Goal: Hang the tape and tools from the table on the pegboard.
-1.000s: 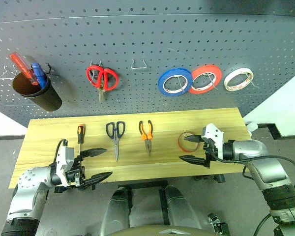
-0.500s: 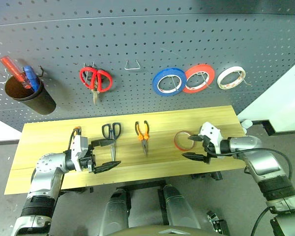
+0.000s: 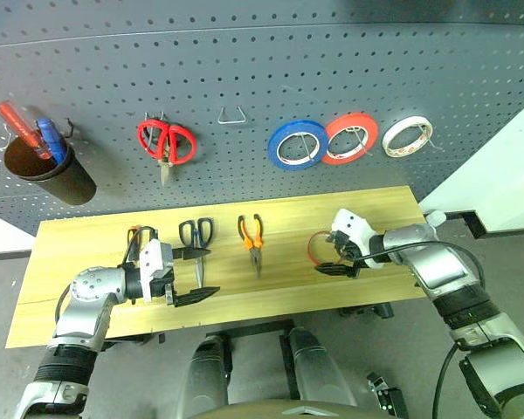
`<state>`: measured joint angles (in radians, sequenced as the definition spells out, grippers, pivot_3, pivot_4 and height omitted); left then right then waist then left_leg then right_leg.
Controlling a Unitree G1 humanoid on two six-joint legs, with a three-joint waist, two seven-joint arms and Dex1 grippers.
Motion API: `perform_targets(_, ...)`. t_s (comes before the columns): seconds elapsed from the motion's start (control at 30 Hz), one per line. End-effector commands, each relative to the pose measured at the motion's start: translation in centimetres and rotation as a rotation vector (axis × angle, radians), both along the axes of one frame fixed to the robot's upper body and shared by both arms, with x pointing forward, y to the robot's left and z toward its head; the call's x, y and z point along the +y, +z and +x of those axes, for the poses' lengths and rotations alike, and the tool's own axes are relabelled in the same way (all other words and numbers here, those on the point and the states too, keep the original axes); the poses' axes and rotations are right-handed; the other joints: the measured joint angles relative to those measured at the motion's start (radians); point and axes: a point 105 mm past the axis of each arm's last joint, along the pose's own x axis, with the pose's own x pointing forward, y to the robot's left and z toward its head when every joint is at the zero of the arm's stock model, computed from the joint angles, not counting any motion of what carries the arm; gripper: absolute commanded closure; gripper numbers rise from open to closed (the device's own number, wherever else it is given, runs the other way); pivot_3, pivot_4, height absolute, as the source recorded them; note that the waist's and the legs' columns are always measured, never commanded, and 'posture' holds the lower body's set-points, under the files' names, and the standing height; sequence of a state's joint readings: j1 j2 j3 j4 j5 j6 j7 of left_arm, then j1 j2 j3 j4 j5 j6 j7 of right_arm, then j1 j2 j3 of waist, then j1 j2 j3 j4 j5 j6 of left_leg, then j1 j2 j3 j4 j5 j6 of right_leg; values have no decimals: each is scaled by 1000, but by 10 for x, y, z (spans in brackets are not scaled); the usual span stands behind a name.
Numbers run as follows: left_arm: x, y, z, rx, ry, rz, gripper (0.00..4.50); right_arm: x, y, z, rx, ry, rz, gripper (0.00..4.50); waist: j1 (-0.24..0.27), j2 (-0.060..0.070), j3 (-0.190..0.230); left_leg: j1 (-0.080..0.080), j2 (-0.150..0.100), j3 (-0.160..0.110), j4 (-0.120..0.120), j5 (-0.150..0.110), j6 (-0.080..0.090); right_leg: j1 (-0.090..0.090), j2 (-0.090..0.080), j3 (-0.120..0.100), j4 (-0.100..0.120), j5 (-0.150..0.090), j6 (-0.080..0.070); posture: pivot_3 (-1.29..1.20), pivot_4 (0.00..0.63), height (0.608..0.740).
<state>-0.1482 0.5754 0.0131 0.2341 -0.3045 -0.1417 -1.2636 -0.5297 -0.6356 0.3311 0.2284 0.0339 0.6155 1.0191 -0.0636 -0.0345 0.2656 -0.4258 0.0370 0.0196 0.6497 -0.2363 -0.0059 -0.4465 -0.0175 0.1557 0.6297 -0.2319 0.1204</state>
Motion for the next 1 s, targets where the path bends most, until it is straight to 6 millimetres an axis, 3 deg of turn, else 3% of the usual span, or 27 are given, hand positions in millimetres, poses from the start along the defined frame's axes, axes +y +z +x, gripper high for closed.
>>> perform_targets(0.03, -1, -3, 0, -9, 7, 38, 14, 3, -1, 7, -2, -23, -28, 0, 2, 1, 2, 0, 0, 0, 0, 0, 0, 0, 0, 0, 0, 0, 0, 94, 310, 740)
perform_targets(0.27, 0, -9, 4, -15, 21, 62, 14, 10, -16, 10, 28, -45, -90, 0, 5, 4, 28, 0, 0, -1, -1, 0, 0, -1, 1, 0, 1, 0, 0, 98, 349, 740)
perform_targets(0.57, 3, -13, -2, 3, 10, 70, 14, 1, -36, 11, 47, -61, -243, 0, 11, 3, 47, -1, 1, 0, -1, 0, 0, -3, 0, 0, 1, 0, 0, 112, 372, 740)
perform_targets(1.0, 2, -15, -6, 21, 19, 87, 0, 12, -39, -4, 93, 73, -365, 4124, 20, 3, 48, -2, 1, 0, -4, 0, 0, -5, 0, 0, 0, -1, -2, 136, 354, 740)
